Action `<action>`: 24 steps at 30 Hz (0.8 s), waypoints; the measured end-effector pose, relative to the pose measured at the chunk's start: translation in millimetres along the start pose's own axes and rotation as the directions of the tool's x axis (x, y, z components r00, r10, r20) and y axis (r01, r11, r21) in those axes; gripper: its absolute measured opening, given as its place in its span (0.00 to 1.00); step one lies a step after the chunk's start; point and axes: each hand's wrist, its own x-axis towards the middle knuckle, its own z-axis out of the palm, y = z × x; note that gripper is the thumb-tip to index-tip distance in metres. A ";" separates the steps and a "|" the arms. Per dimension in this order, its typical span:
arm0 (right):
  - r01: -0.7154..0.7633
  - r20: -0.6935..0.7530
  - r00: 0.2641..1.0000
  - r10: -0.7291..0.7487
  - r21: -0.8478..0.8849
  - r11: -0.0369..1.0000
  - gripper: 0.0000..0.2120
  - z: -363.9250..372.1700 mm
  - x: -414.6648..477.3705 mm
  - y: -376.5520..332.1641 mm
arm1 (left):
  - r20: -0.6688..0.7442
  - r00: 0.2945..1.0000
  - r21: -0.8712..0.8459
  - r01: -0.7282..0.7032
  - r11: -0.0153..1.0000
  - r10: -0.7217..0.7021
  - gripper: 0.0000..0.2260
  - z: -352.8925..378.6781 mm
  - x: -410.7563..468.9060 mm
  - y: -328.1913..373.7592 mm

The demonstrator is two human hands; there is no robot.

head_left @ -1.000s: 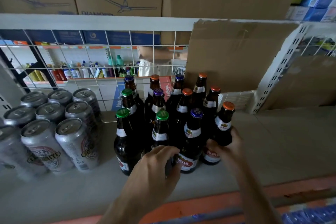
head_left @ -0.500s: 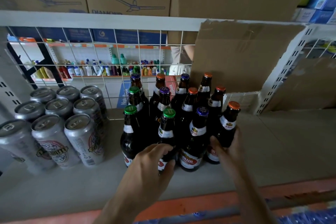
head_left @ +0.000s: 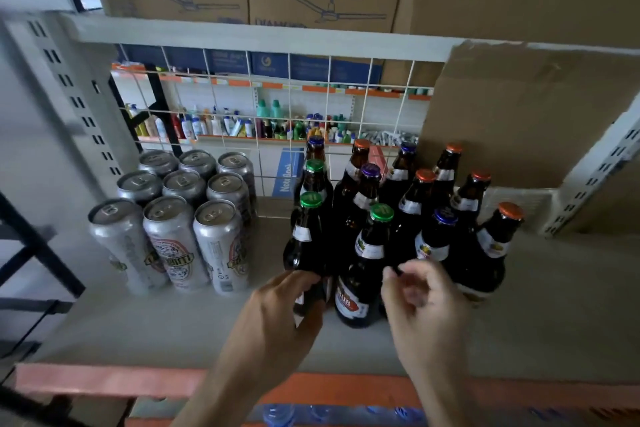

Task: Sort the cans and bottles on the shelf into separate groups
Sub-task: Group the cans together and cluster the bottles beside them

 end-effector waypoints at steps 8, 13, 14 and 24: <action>-0.181 0.163 0.960 0.229 -0.266 0.947 0.23 31.3 -25.2 18.1 | 0.029 0.991 0.062 0.125 0.990 -0.127 0.11 -13.4 -22.2 -33.4; -0.323 0.178 0.903 0.392 -0.321 0.890 0.20 40.9 -37.2 35.3 | 0.089 0.973 0.072 0.205 0.976 -0.211 0.13 -6.4 -25.2 -47.8; -0.343 0.195 0.890 0.411 -0.306 0.888 0.19 42.4 -40.7 39.2 | 0.103 0.969 0.067 0.220 0.973 -0.226 0.14 -4.1 -25.1 -50.9; -0.294 0.243 0.893 0.379 -0.323 0.899 0.12 45.3 -38.7 39.4 | 0.186 0.907 -0.042 0.392 0.919 -0.379 0.32 23.9 1.8 -59.6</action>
